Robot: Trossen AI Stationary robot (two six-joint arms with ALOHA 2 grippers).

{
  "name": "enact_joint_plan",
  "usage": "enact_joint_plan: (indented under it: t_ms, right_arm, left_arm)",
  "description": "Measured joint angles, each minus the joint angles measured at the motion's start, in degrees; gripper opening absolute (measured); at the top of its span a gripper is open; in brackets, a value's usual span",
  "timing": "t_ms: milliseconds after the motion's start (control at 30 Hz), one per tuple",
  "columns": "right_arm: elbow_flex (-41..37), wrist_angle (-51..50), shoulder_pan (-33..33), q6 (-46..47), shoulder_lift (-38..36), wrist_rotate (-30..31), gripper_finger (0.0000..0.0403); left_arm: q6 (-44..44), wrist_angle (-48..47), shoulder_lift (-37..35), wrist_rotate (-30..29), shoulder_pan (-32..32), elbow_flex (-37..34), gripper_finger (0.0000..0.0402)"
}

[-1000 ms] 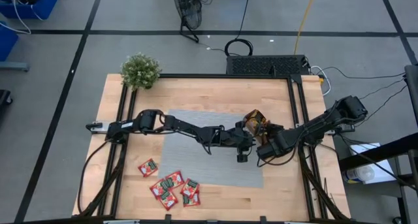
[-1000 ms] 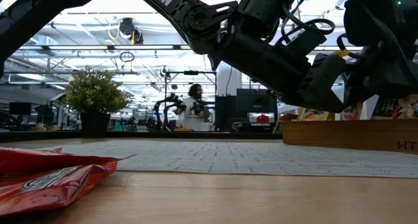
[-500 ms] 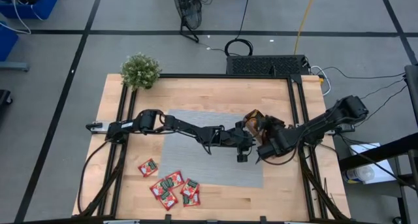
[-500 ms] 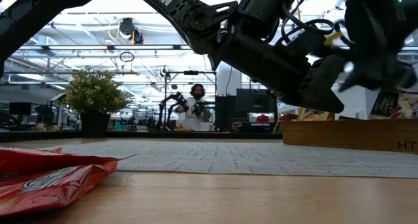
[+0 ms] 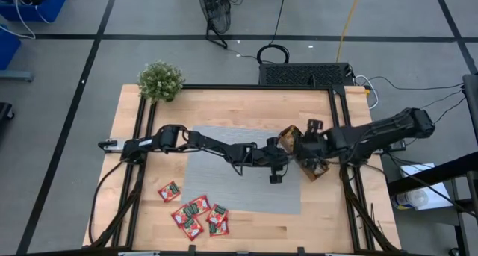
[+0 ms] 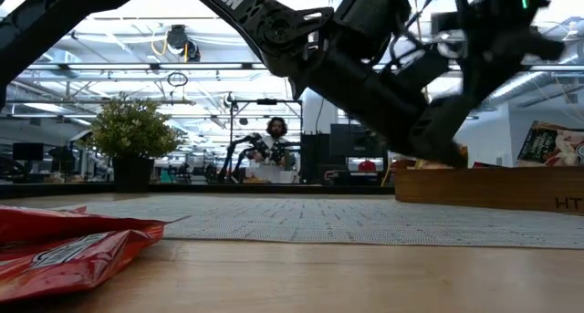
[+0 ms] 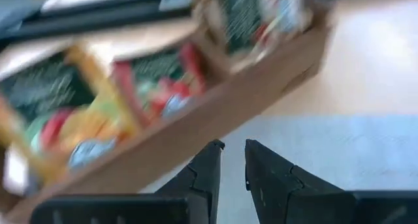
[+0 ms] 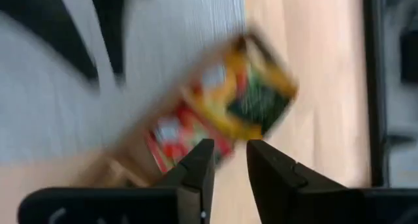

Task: Pick & Place Tea
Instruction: Put the red tea bag into the middle section of the wooden organizer

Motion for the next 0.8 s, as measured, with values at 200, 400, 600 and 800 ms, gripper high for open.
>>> enact_joint_plan:
  t_ms: [200,400,600,800]
  right_arm:
    - [-7.92,2.47,-8.33,3.97,-1.15,-7.65,0.0118]
    - [-10.22,8.32,-14.13,4.6,-1.09,-17.43,0.0142]
    - [-11.18,9.09,-18.09,4.03,-1.09,-18.56,0.0132]
    - [-11.31,9.46,-20.21,3.95,-1.09,-20.14,0.0126]
  left_arm:
    - [-2.82,-5.68,-0.24,-1.84,1.4,-0.02,0.0079]
    - [-2.96,-6.39,-0.4,-1.27,1.21,-0.04,0.0079]
    - [-2.78,-6.7,-0.4,-1.26,1.17,-0.04,0.0078]
    - [-2.75,-7.42,-0.49,-1.26,1.17,-0.04,0.0079]
